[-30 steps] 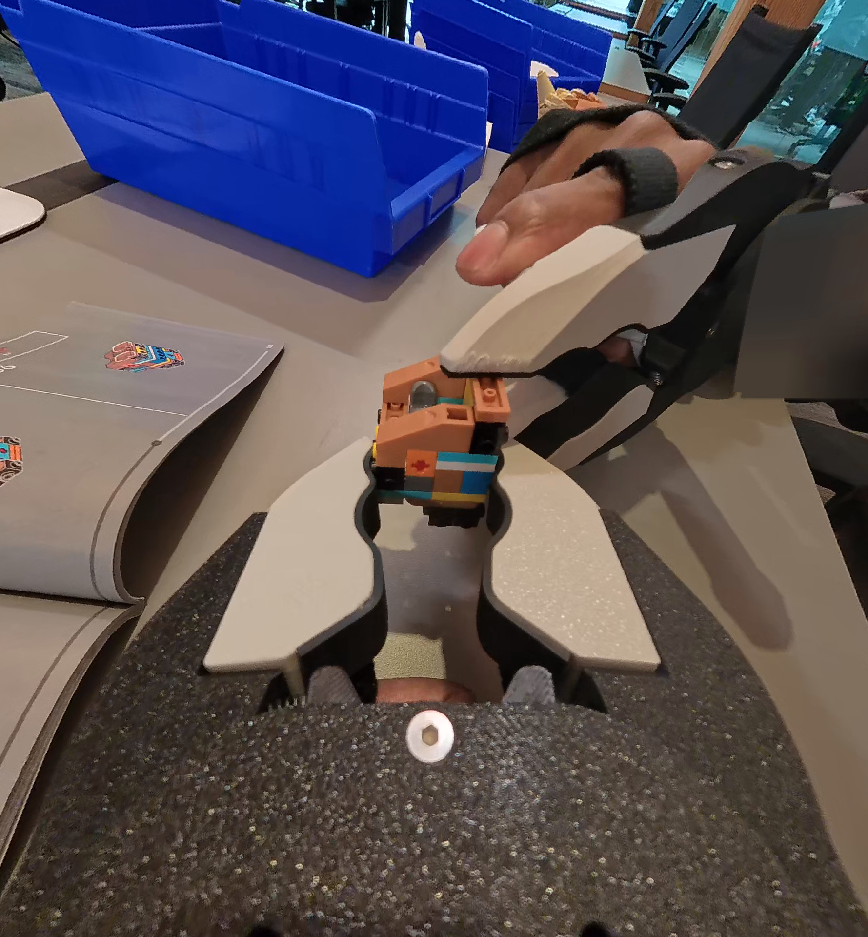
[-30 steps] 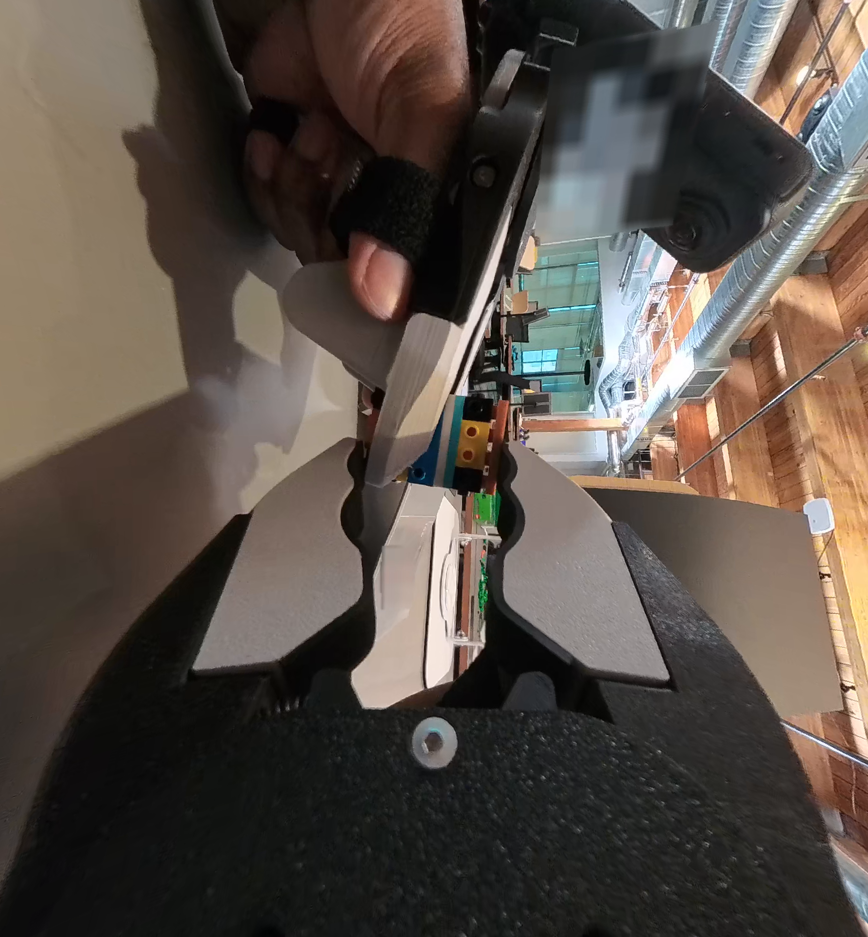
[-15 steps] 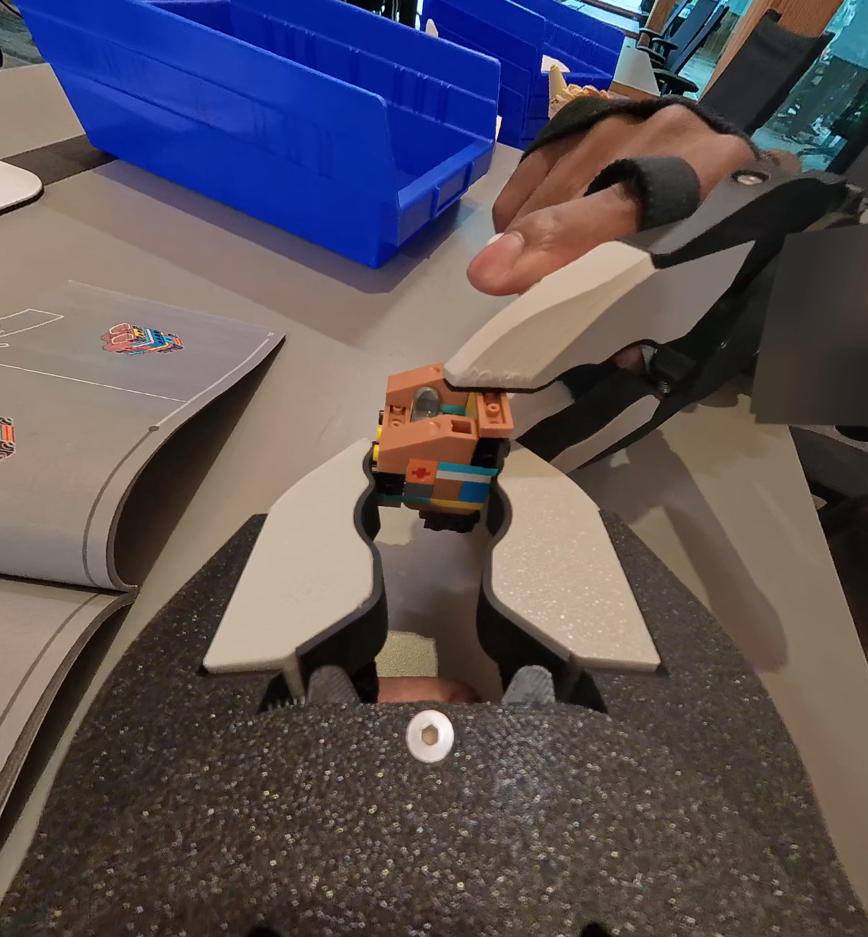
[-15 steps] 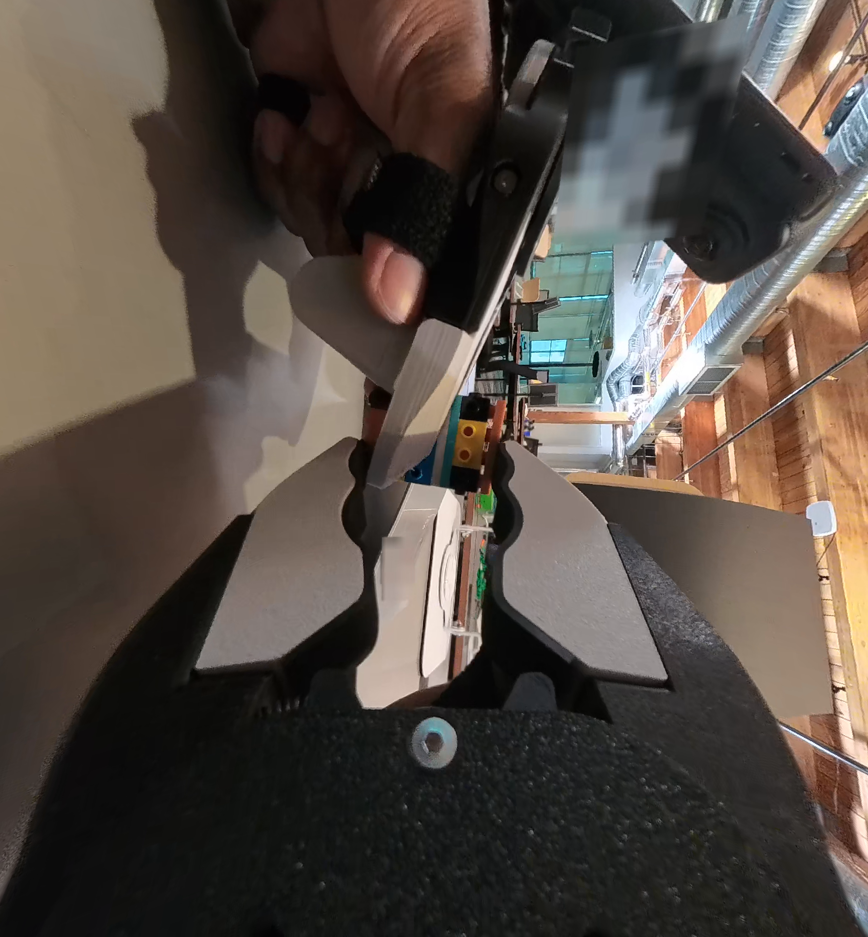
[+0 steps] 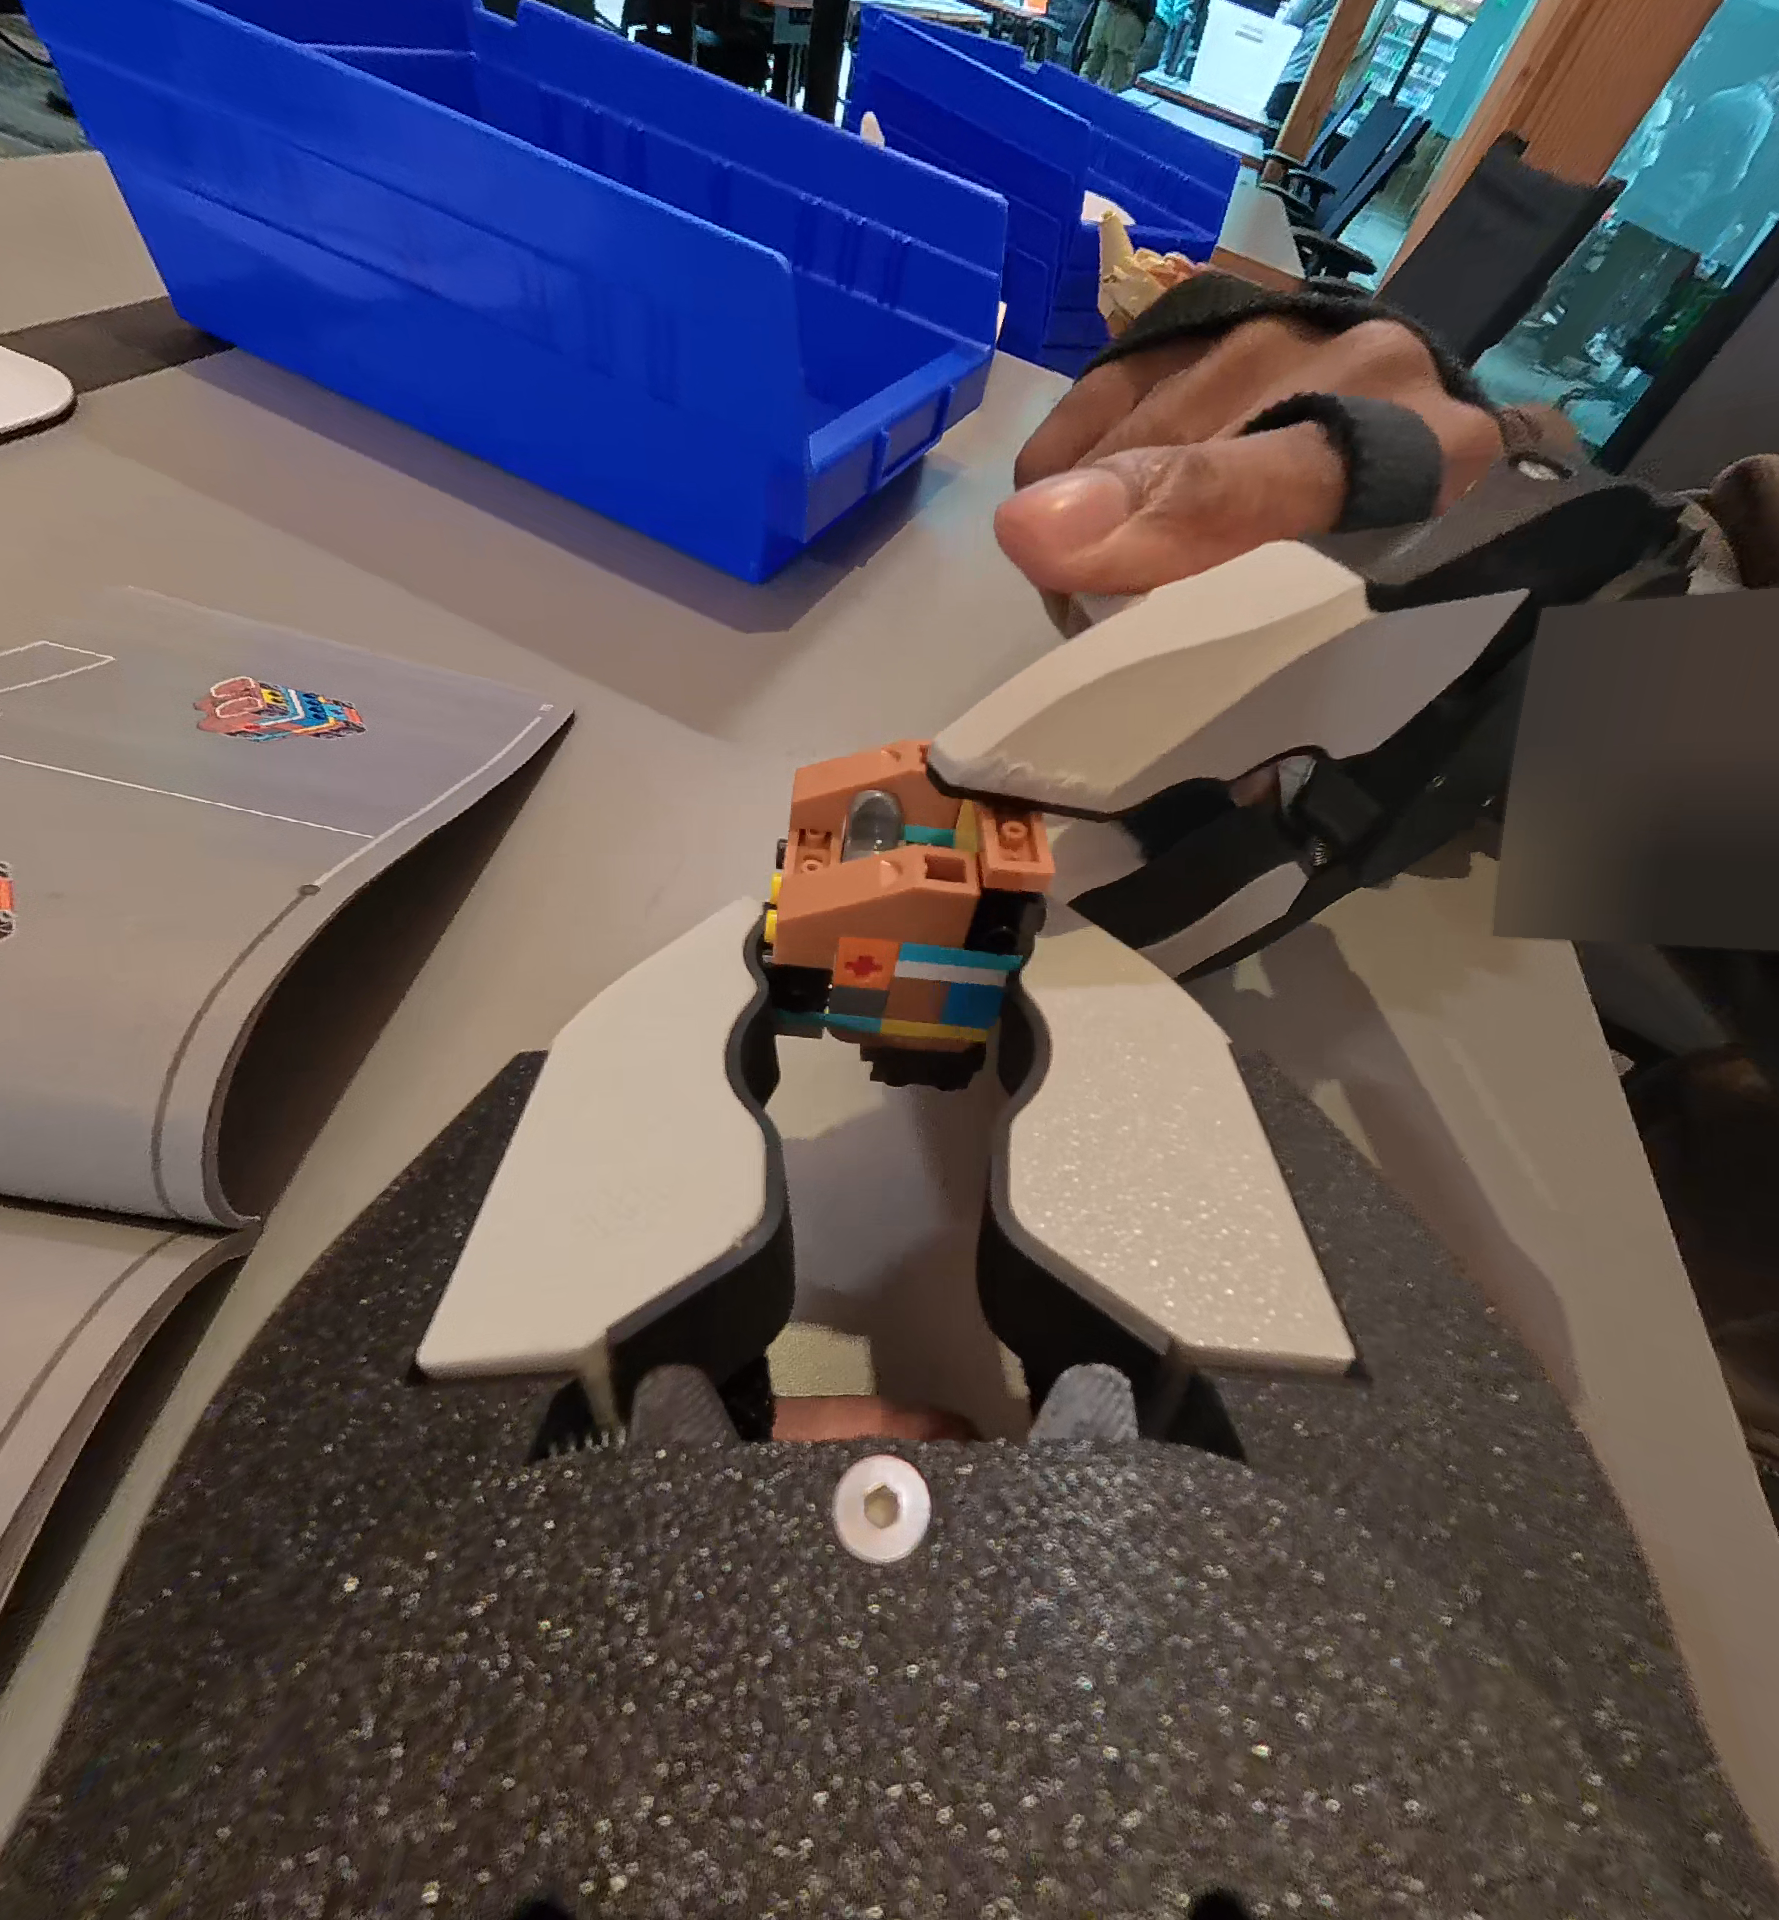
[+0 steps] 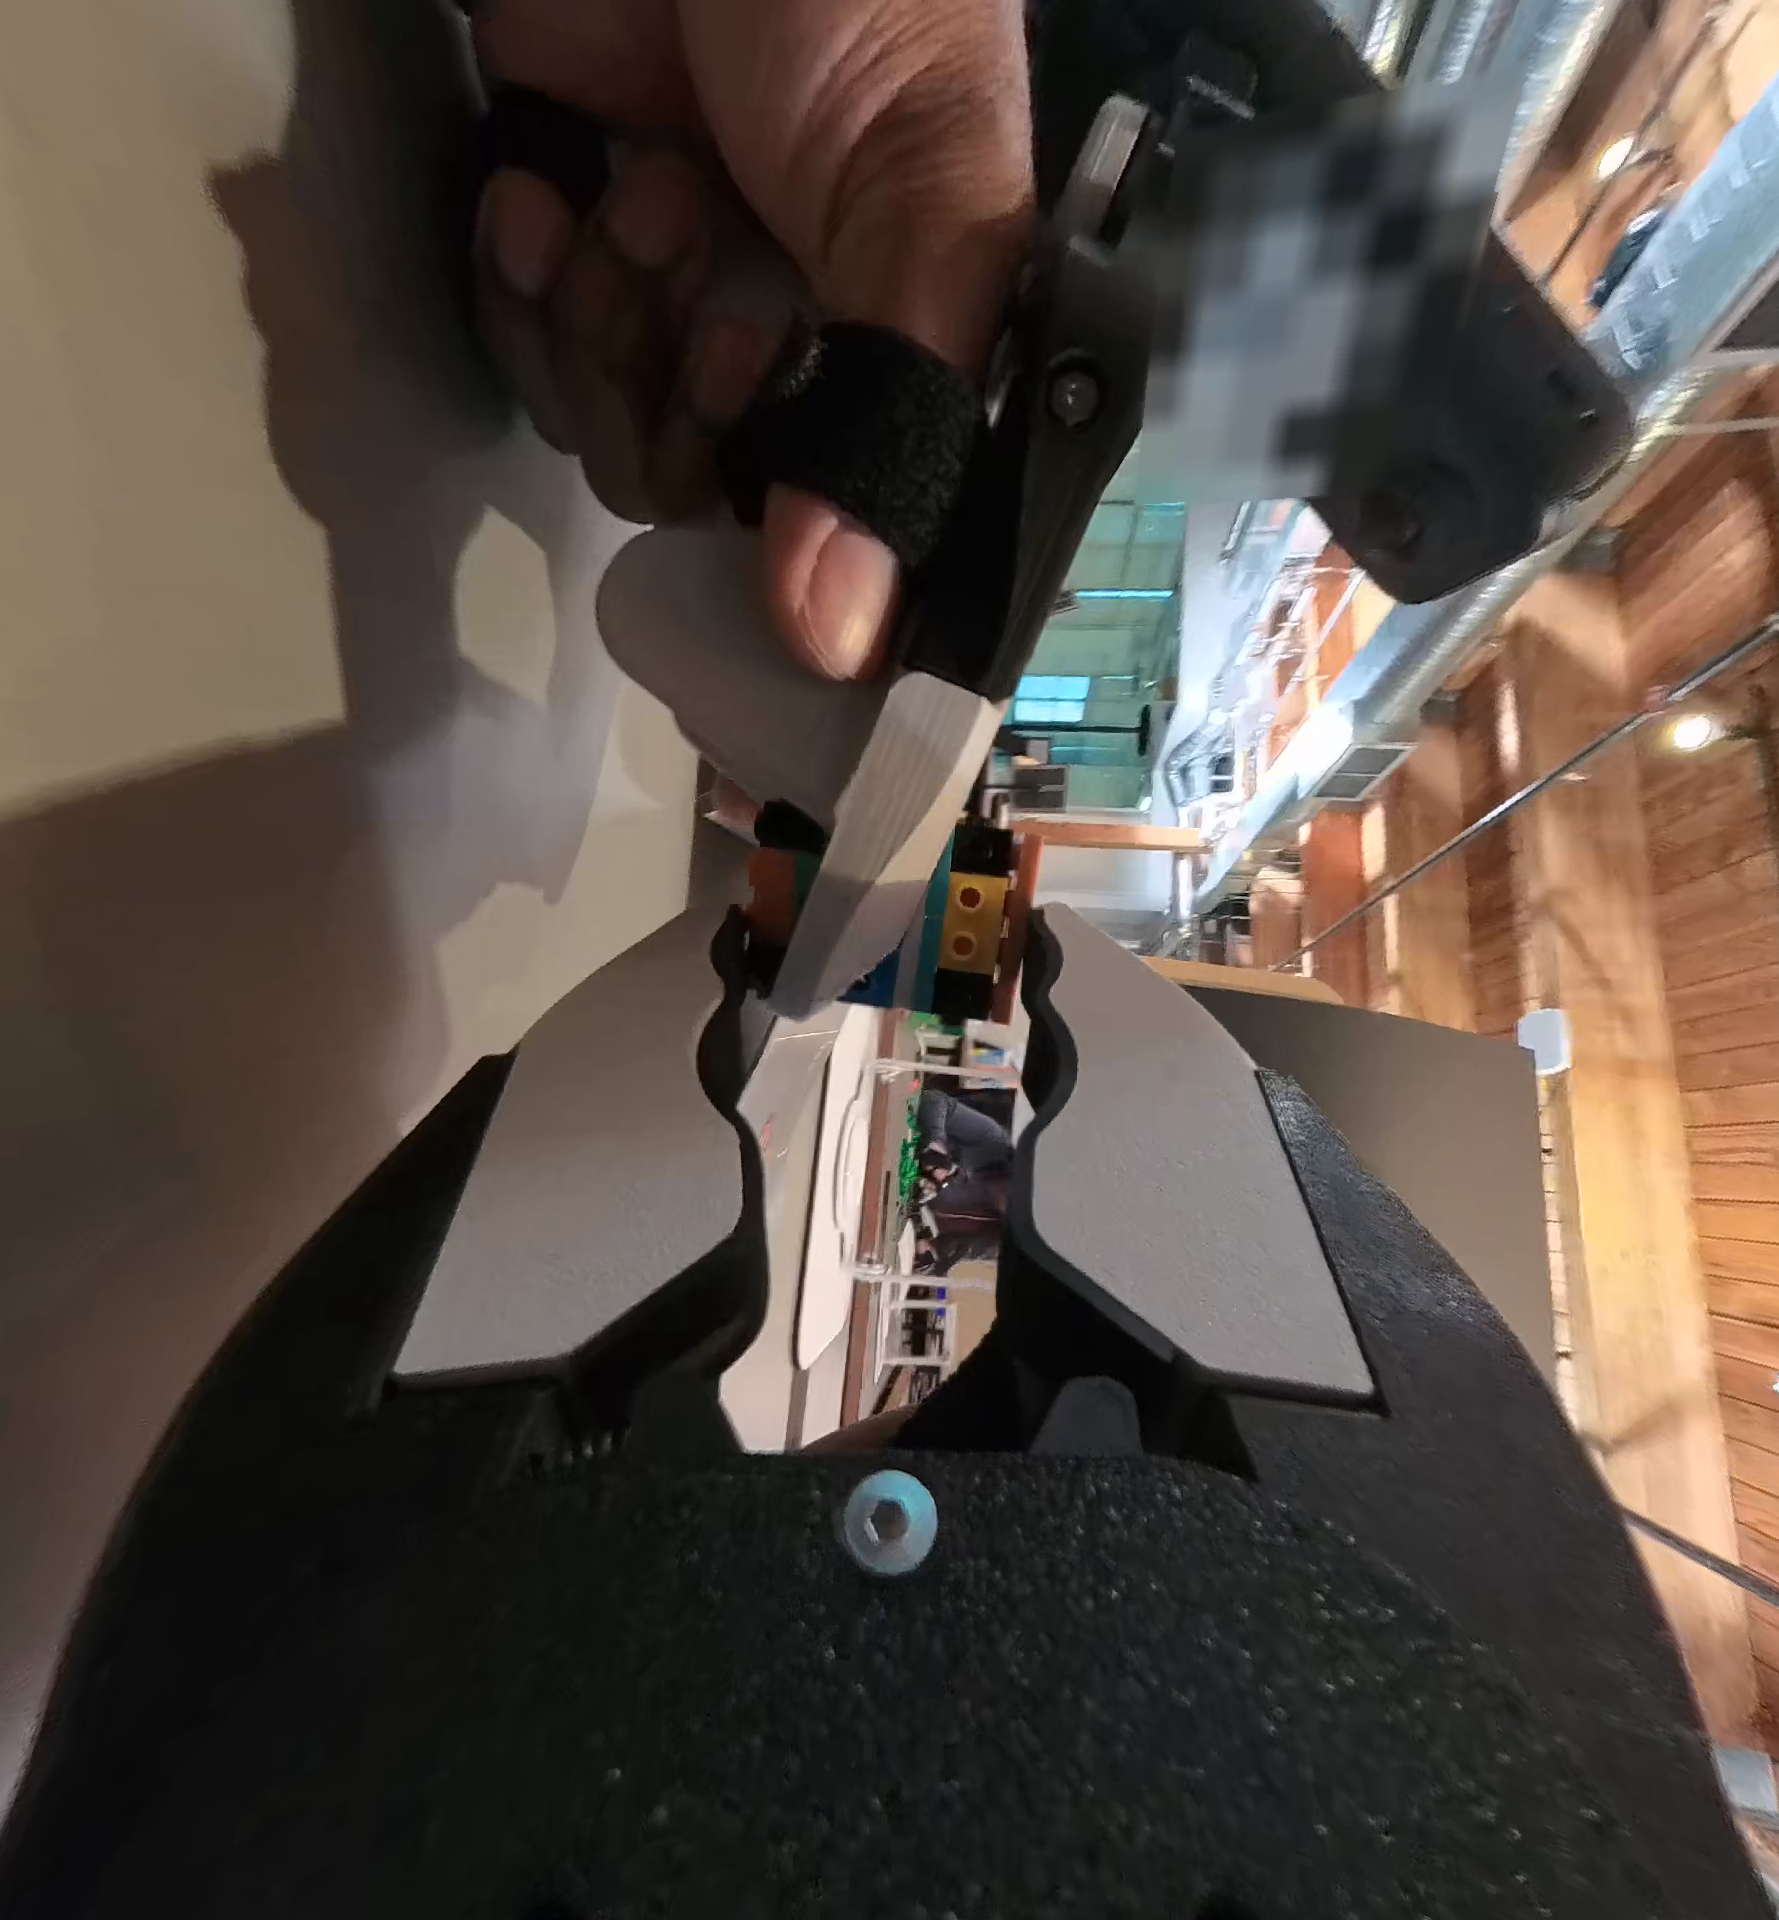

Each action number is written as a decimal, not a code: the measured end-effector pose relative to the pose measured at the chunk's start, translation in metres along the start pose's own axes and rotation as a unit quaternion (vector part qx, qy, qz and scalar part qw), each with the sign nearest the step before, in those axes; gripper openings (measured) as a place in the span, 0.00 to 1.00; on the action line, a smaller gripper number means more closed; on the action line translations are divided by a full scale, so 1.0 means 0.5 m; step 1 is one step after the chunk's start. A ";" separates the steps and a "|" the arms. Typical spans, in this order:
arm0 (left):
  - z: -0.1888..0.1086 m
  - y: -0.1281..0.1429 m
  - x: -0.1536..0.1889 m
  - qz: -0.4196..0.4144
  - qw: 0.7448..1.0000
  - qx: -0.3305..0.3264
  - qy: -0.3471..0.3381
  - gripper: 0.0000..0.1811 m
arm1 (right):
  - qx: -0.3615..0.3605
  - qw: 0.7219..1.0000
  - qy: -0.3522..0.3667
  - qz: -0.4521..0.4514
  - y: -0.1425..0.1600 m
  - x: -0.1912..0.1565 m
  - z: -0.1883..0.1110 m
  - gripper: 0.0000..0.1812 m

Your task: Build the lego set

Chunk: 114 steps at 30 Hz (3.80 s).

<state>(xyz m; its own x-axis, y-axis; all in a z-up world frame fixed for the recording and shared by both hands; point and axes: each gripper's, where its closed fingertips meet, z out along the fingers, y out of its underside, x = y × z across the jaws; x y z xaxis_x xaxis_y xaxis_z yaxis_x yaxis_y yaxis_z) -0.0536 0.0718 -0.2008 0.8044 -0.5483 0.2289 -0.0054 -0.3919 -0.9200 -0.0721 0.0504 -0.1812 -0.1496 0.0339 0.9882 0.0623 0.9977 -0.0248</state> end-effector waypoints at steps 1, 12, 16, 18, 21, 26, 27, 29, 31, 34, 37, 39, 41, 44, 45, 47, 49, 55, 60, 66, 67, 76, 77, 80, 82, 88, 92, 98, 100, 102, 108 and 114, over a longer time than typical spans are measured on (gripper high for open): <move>0.001 0.000 0.001 0.003 1.000 -0.001 -0.001 0.22 | 0.001 1.000 0.003 0.003 0.000 0.001 0.000 0.29; -0.005 -0.007 -0.004 -0.007 1.000 0.013 0.003 0.22 | 0.009 0.999 0.019 0.034 0.005 0.016 -0.002 0.33; -0.006 -0.008 -0.003 -0.021 1.000 0.014 0.007 0.22 | 0.013 0.999 0.017 0.026 0.003 0.008 -0.002 0.27; -0.005 -0.006 -0.003 -0.031 0.999 0.013 0.009 0.22 | 0.013 0.999 0.014 0.031 0.003 0.007 -0.002 0.27; -0.006 -0.006 -0.002 -0.036 0.999 0.013 0.011 0.22 | 0.014 0.999 0.009 0.040 0.002 0.006 -0.003 0.27; -0.004 -0.001 -0.002 -0.034 0.999 0.005 0.008 0.22 | 0.012 0.999 -0.001 0.039 0.002 0.002 -0.004 0.27; -0.004 0.001 -0.002 -0.032 0.999 0.002 0.007 0.22 | 0.013 0.999 -0.003 0.041 0.002 0.001 -0.004 0.26; -0.003 0.003 -0.003 -0.031 0.999 -0.002 0.006 0.22 | 0.012 0.999 -0.008 0.040 0.003 -0.002 -0.004 0.26; -0.003 0.001 -0.003 -0.028 1.000 0.000 0.005 0.22 | 0.012 0.999 -0.008 0.039 0.003 -0.001 -0.004 0.26; -0.005 -0.004 -0.004 -0.027 1.000 0.008 0.006 0.22 | 0.015 0.999 0.003 0.043 0.004 0.003 -0.002 0.27; -0.007 -0.010 -0.003 -0.025 0.999 0.018 0.009 0.22 | 0.018 0.998 0.017 0.049 0.003 0.010 -0.002 0.27; -0.008 -0.010 -0.005 -0.029 0.999 0.018 0.009 0.22 | 0.024 0.998 0.027 0.060 0.000 0.016 -0.002 0.30; -0.009 -0.010 -0.008 -0.030 0.999 0.018 0.008 0.22 | 0.024 0.997 0.030 0.066 0.002 0.021 -0.003 0.34; -0.007 -0.008 -0.008 -0.027 1.000 0.013 0.005 0.22 | 0.025 0.997 0.020 0.071 0.000 0.018 -0.003 0.39; -0.006 -0.005 -0.007 -0.023 1.000 0.009 0.003 0.22 | 0.025 0.997 0.016 0.067 -0.004 0.014 -0.002 0.39; -0.002 -0.001 -0.003 -0.015 1.000 0.000 0.002 0.22 | 0.020 0.998 0.012 0.052 -0.011 0.004 0.003 0.40; 0.001 0.001 0.003 -0.011 1.000 -0.004 0.004 0.22 | 0.017 0.999 0.010 0.044 -0.014 -0.004 0.007 0.40; 0.003 0.005 0.007 -0.009 1.000 -0.014 0.001 0.22 | 0.018 0.998 0.029 0.046 -0.012 0.000 0.010 0.29; 0.004 0.011 0.009 -0.018 1.000 -0.025 0.005 0.22 | 0.025 0.998 0.017 0.052 -0.014 -0.006 0.009 0.29; 0.005 0.019 0.009 -0.015 0.999 -0.038 0.005 0.22 | 0.021 0.999 -0.001 0.038 -0.015 -0.013 0.009 0.29; 0.005 0.020 0.010 -0.016 0.999 -0.039 0.007 0.22 | 0.021 0.999 -0.005 0.039 -0.015 -0.014 0.009 0.28; 0.010 0.033 0.014 -0.015 0.998 -0.057 0.014 0.22 | 0.020 0.998 -0.038 0.039 -0.016 -0.027 0.007 0.28; 0.010 0.034 0.015 -0.016 0.998 -0.059 0.015 0.22 | 0.020 0.998 -0.042 0.040 -0.016 -0.029 0.006 0.28; 0.011 0.038 0.017 -0.018 0.998 -0.065 0.020 0.22 | 0.017 0.997 -0.055 0.043 -0.016 -0.032 0.005 0.28; 0.012 0.036 0.018 -0.018 0.998 -0.063 0.021 0.22 | 0.019 0.997 -0.064 0.045 -0.017 -0.033 0.004 0.28; 0.010 0.025 0.009 -0.032 0.998 -0.042 0.016 0.22 | 0.011 0.997 -0.037 0.071 -0.009 -0.022 0.014 0.30; 0.004 0.015 0.002 -0.057 0.998 -0.021 0.024 0.22 | 0.014 0.992 -0.046 0.113 -0.003 -0.008 0.007 0.39; -0.010 -0.012 0.032 -0.135 0.984 0.019 0.116 0.22 | 0.004 0.991 -0.042 0.127 0.006 -0.006 0.010 0.42; -0.012 -0.013 0.039 -0.150 0.979 0.019 0.134 0.22 | 0.007 0.991 -0.032 0.127 0.005 0.000 0.010 0.41; -0.011 -0.011 0.047 -0.157 0.976 0.014 0.148 0.22 | 0.013 0.990 -0.023 0.136 0.003 0.010 0.007 0.35; -0.009 -0.008 0.058 -0.170 0.971 0.005 0.166 0.22 | 0.027 0.988 -0.039 0.145 0.000 0.009 -0.001 0.30; -0.006 -0.006 0.055 -0.172 0.972 0.000 0.158 0.22 | 0.027 0.988 -0.050 0.143 0.004 0.005 0.000 0.30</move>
<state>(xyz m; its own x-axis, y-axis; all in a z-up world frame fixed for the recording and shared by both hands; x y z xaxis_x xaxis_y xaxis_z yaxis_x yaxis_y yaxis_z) -0.0333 0.0557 -0.1908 0.5357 -0.5848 0.6091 0.2317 -0.5919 -0.7720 -0.0723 0.0524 -0.1790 -0.2307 0.3186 0.9194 0.0647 0.9478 -0.3122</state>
